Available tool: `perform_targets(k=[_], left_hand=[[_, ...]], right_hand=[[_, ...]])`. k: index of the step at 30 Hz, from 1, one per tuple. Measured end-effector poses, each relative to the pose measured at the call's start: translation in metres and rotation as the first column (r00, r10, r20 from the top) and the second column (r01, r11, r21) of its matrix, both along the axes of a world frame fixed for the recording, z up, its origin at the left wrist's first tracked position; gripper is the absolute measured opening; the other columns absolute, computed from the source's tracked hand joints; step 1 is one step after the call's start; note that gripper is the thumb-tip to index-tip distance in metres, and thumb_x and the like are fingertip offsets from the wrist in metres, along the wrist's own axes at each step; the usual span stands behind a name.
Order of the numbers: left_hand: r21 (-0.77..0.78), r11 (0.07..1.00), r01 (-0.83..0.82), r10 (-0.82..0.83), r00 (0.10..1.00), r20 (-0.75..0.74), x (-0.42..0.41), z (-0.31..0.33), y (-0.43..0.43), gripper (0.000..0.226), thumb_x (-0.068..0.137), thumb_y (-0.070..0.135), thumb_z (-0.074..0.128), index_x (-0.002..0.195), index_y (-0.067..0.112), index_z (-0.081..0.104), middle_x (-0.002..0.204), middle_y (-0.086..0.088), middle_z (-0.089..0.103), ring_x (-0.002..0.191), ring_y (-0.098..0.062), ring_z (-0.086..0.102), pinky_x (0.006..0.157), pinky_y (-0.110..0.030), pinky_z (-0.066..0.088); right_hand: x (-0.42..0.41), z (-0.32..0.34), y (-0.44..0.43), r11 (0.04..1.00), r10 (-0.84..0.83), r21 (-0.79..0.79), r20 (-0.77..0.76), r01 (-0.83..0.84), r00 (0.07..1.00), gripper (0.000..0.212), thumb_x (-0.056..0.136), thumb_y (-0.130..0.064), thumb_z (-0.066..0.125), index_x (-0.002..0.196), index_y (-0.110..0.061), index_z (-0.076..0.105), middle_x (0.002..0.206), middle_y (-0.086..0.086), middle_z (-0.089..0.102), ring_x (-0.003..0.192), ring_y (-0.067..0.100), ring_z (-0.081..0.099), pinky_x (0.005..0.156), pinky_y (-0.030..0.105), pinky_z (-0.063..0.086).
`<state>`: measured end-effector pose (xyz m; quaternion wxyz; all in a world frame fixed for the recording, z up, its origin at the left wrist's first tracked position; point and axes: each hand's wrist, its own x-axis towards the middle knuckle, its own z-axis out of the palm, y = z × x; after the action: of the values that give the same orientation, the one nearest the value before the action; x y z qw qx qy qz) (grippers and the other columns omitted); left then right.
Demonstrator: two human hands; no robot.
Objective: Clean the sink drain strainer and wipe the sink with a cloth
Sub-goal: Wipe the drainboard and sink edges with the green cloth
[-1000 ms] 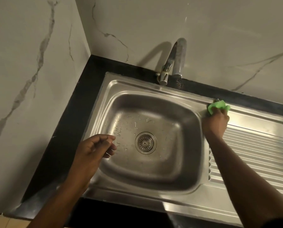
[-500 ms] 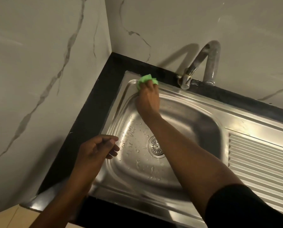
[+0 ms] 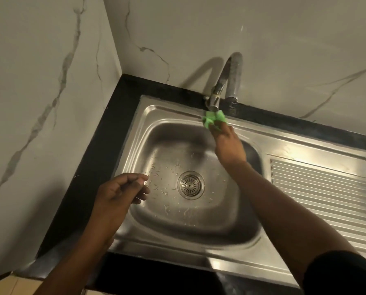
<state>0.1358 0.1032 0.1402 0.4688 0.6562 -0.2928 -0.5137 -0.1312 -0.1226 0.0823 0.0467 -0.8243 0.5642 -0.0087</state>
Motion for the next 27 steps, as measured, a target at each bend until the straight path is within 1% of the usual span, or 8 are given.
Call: perform_targets(k=[3, 6, 11, 14, 16, 20, 24, 27], left_hand=[[-0.038, 0.999, 0.026, -0.025, 1.0, 0.012, -0.004, 0.001, 0.005, 0.026, 0.101, 0.015, 0.065, 0.099, 0.034, 0.082, 0.09, -0.008, 0.081, 0.082, -0.025, 0.078, 0.077, -0.034, 0.062], [-0.039, 0.997, 0.06, -0.059, 0.998, 0.028, -0.01, -0.001, 0.01, 0.024, 0.101, 0.015, 0.065, 0.102, 0.032, 0.082, 0.09, -0.008, 0.081, 0.083, -0.028, 0.078, 0.079, -0.039, 0.062], [-0.072, 0.991, 0.112, -0.109, 0.993, 0.046, -0.028, 0.004, 0.015, 0.02, 0.099, 0.017, 0.067, 0.102, 0.03, 0.082, 0.088, -0.008, 0.081, 0.079, -0.026, 0.077, 0.078, -0.043, 0.061], [-0.089, 0.986, 0.144, -0.141, 0.989, 0.046, -0.041, 0.011, 0.017, 0.023, 0.102, 0.014, 0.065, 0.101, 0.03, 0.082, 0.089, -0.009, 0.08, 0.079, -0.025, 0.077, 0.077, -0.041, 0.061], [-0.1, 0.982, 0.158, -0.155, 0.987, 0.037, -0.049, 0.017, 0.018, 0.024, 0.102, 0.012, 0.064, 0.1, 0.029, 0.082, 0.088, -0.01, 0.08, 0.079, -0.026, 0.076, 0.077, -0.041, 0.06], [-0.114, 0.979, 0.168, -0.168, 0.986, 0.013, -0.062, 0.028, 0.023, 0.025, 0.101, 0.008, 0.063, 0.098, 0.025, 0.082, 0.086, -0.011, 0.079, 0.078, -0.028, 0.075, 0.075, -0.04, 0.06], [-0.092, 0.977, 0.193, -0.193, 0.981, 0.001, -0.072, 0.031, 0.029, 0.021, 0.101, 0.009, 0.064, 0.099, 0.021, 0.082, 0.087, -0.011, 0.079, 0.083, -0.035, 0.075, 0.081, -0.047, 0.06], [-0.087, 0.973, 0.214, -0.215, 0.977, -0.003, -0.081, 0.032, 0.035, 0.021, 0.101, 0.008, 0.064, 0.1, 0.018, 0.081, 0.086, -0.012, 0.079, 0.083, -0.037, 0.074, 0.08, -0.046, 0.06]], right_hand=[[-0.076, 0.007, 0.014, 0.967, -0.253, 0.023, 0.035, 0.253, 0.967, 0.074, 0.088, 0.008, 0.058, 0.156, -0.019, 0.046, 0.164, 0.011, 0.031, 0.135, 0.037, 0.045, 0.111, 0.049, 0.049], [-0.124, 0.017, 0.015, 0.935, -0.348, 0.069, 0.002, 0.347, 0.937, 0.052, 0.093, 0.001, 0.057, 0.144, -0.011, 0.059, 0.15, 0.018, 0.052, 0.126, 0.045, 0.053, 0.105, 0.049, 0.05], [-0.134, 0.025, 0.047, 0.951, -0.284, 0.109, -0.067, 0.29, 0.956, 0.045, 0.094, 0.0, 0.056, 0.139, -0.008, 0.063, 0.138, 0.02, 0.061, 0.12, 0.043, 0.061, 0.096, 0.047, 0.055], [-0.137, 0.023, 0.09, 0.961, -0.221, 0.146, -0.102, 0.235, 0.97, 0.057, 0.093, 0.004, 0.05, 0.147, -0.011, 0.057, 0.15, 0.017, 0.054, 0.131, 0.04, 0.054, 0.105, 0.047, 0.051], [-0.14, 0.021, 0.123, 0.971, -0.179, 0.147, -0.087, 0.19, 0.98, 0.056, 0.092, 0.004, 0.052, 0.145, -0.012, 0.06, 0.155, 0.012, 0.052, 0.135, 0.04, 0.05, 0.106, 0.046, 0.051], [-0.145, 0.018, 0.194, 0.985, -0.145, 0.088, -0.028, 0.147, 0.989, 0.07, 0.078, 0.016, 0.057, 0.142, -0.013, 0.064, 0.151, 0.007, 0.058, 0.124, 0.04, 0.058, 0.091, 0.045, 0.059], [-0.147, 0.023, 0.247, 0.977, -0.149, 0.158, 0.02, 0.144, 0.989, 0.049, 0.087, -0.005, 0.072, 0.134, -0.02, 0.069, 0.142, 0.0, 0.063, 0.116, 0.029, 0.062, 0.085, 0.034, 0.059], [-0.14, 0.035, 0.274, 0.959, -0.143, 0.253, 0.037, 0.129, 0.989, 0.034, 0.091, -0.024, 0.074, 0.125, -0.027, 0.071, 0.141, -0.005, 0.063, 0.115, 0.02, 0.059, 0.089, 0.031, 0.059]])
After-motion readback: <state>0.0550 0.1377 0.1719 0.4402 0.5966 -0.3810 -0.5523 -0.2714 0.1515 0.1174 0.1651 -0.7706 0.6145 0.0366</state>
